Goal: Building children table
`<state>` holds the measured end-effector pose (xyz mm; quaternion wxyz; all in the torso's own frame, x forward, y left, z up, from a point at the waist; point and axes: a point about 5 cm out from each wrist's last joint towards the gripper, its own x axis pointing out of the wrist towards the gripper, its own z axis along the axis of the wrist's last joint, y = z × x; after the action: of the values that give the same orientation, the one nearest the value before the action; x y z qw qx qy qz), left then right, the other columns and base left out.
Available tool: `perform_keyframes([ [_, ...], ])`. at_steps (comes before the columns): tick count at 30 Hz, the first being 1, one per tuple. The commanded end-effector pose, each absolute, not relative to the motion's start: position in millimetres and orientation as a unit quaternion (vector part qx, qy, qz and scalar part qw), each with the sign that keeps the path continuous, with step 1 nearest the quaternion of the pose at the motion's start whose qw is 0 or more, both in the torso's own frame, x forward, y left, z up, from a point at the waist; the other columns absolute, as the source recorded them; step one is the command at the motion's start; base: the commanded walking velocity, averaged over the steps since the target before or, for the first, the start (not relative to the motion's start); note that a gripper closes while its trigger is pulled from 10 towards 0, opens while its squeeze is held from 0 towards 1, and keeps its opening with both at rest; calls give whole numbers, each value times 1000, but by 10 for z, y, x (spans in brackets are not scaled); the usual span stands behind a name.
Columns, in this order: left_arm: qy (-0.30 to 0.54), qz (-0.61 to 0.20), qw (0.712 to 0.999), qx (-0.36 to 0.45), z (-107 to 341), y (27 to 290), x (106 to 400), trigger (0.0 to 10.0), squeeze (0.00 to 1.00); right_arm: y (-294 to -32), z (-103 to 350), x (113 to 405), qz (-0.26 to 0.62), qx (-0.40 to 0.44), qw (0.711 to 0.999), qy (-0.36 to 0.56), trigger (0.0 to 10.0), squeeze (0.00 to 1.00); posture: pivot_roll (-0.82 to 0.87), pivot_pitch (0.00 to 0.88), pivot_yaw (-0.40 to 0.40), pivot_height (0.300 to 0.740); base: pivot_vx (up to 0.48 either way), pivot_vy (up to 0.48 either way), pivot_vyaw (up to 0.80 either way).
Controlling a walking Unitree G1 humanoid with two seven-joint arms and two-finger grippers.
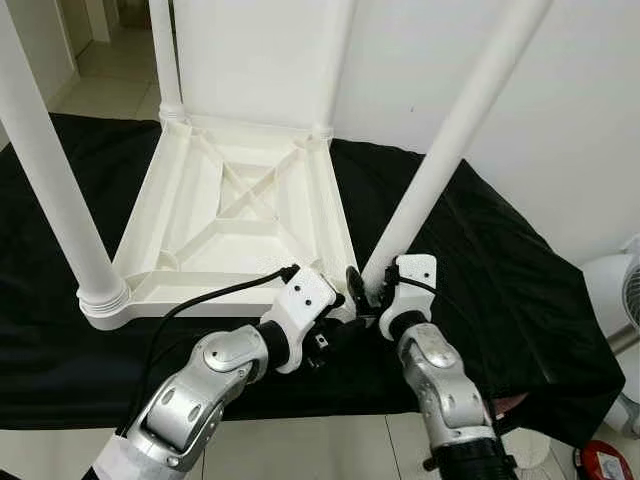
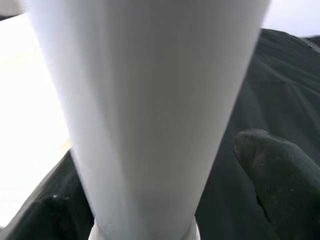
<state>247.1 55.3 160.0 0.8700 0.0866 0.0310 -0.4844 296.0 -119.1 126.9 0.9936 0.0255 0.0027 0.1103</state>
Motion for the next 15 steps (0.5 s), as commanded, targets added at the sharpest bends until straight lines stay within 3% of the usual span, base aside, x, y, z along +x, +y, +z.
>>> perform_keyframes([
  [1, 29, -496, 863, 91, 1593, 531, 2439, 10000, 0, -1288, 1238, 2914, 137, 15, 990, 3, 10000, 0, 27, 0, -153, 740, 0, 0, 0],
  [7, 44, -499, 860, 93, 1566, 548, 2440, 10000, 0, -1453, 1258, 2880, 251, -16, 968, -4, 10000, 0, 16, 0, -137, 740, 0, 0, 0],
  [15, 41, -500, 859, 106, 1571, 583, 2469, 10000, 0, -1574, 1328, 2999, 323, -46, 945, -4, 10000, 0, 18, 0, -131, 740, 0, 0, 0],
])
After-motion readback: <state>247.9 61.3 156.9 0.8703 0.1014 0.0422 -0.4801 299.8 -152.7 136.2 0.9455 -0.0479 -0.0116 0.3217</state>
